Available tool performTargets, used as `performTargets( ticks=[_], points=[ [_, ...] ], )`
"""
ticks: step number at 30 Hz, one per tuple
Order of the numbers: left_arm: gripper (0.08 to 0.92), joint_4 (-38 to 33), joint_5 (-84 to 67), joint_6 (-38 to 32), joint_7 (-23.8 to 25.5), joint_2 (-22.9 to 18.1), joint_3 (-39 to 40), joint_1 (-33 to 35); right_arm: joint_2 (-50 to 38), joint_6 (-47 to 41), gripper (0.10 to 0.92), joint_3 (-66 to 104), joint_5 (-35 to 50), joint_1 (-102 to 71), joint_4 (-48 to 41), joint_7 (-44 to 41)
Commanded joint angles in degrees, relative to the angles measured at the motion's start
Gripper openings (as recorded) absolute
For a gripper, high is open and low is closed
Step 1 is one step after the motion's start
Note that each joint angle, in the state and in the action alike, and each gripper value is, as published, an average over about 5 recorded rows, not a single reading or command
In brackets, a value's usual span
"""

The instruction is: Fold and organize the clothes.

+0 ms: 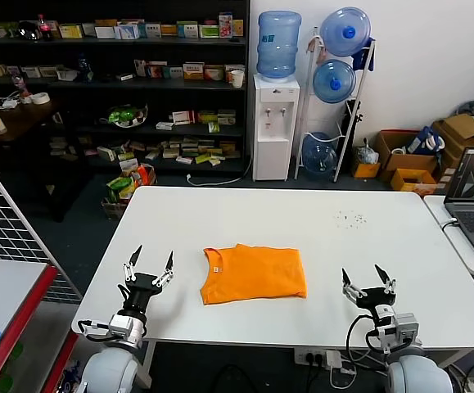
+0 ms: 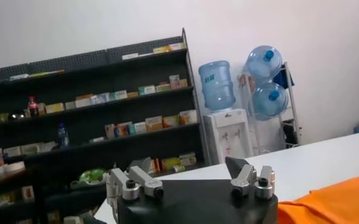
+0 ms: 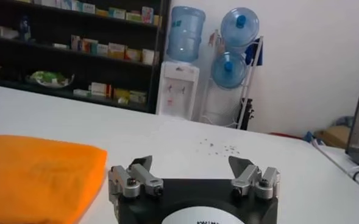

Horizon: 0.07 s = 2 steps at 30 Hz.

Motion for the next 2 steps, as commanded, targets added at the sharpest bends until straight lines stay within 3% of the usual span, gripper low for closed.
performTargets(
  ticks=[1,2],
  points=[
    [0.823,-0.1,0.7,-0.1,0.0,-0.6,-0.6,0.2,0.6,0.2,0.823,0.1,-0.6,0.0,0.0,-0.2],
    [0.823,-0.1,0.7,-0.1,0.0,-0.6,-0.6,0.2,0.6,0.2,0.823,0.1,-0.6,0.0,-0.1,-0.2]
  ],
)
